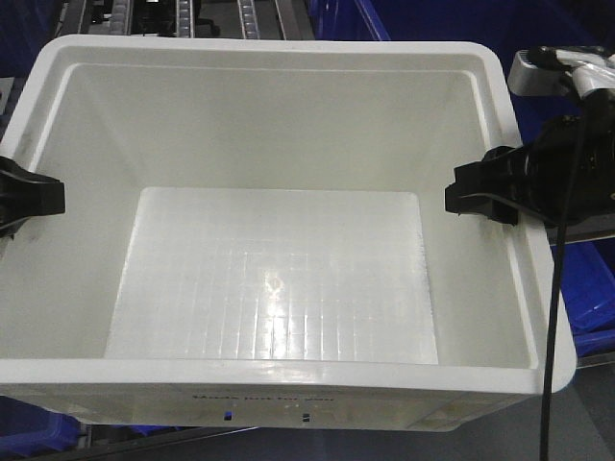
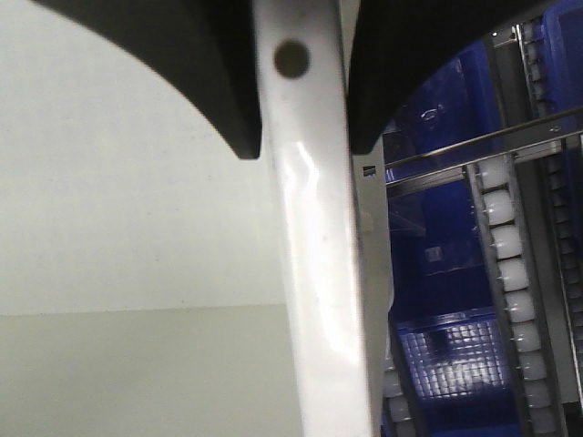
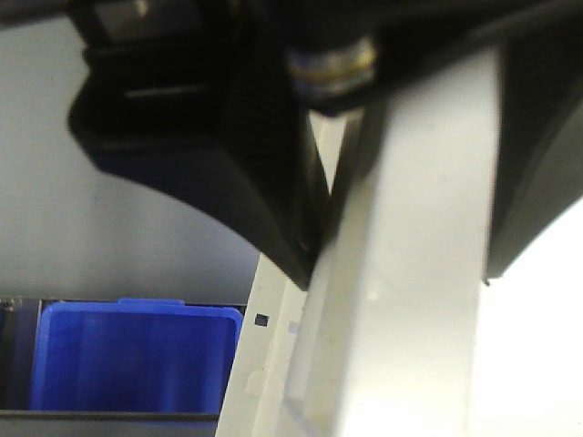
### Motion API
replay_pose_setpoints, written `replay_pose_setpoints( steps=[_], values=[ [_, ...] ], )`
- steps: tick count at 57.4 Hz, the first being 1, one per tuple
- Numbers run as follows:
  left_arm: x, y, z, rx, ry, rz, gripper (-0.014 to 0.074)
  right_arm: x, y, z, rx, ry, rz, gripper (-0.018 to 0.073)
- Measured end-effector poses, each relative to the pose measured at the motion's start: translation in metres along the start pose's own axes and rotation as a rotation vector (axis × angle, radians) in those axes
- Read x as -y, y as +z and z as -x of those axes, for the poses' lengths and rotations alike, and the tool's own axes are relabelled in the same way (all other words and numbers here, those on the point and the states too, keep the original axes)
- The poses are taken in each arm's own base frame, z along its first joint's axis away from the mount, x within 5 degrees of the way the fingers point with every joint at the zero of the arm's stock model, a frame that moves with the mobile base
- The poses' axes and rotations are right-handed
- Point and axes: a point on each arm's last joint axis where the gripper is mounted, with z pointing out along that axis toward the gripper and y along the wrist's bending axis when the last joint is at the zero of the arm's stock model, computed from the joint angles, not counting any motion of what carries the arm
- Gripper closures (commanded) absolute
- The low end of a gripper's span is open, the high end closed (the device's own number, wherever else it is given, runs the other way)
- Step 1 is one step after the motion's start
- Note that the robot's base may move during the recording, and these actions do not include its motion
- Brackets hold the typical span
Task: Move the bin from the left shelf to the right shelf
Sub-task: 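Hold the tote with both grippers while the base backs away from the shelf, then keep gripping the tote rims while the base turns across the room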
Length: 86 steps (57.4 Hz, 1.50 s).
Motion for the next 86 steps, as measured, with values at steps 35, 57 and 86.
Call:
replay_pose_setpoints(
  steps=[35, 57, 86],
  values=[
    [0.0, -0.0003, 0.0, 0.001, 0.001, 0.0, 0.0604, 0.0, 0.0, 0.0, 0.0, 0.0, 0.0, 0.0564],
    [0.0, -0.0003, 0.0, 0.001, 0.001, 0.0, 0.0604, -0.0001, 0.0, -0.0002, -0.002, 0.001, 0.001, 0.0564],
    [0.0, -0.0003, 0.0, 0.001, 0.001, 0.0, 0.0604, -0.0001, 0.0, -0.0002, -0.002, 0.001, 0.001, 0.0564]
  ],
)
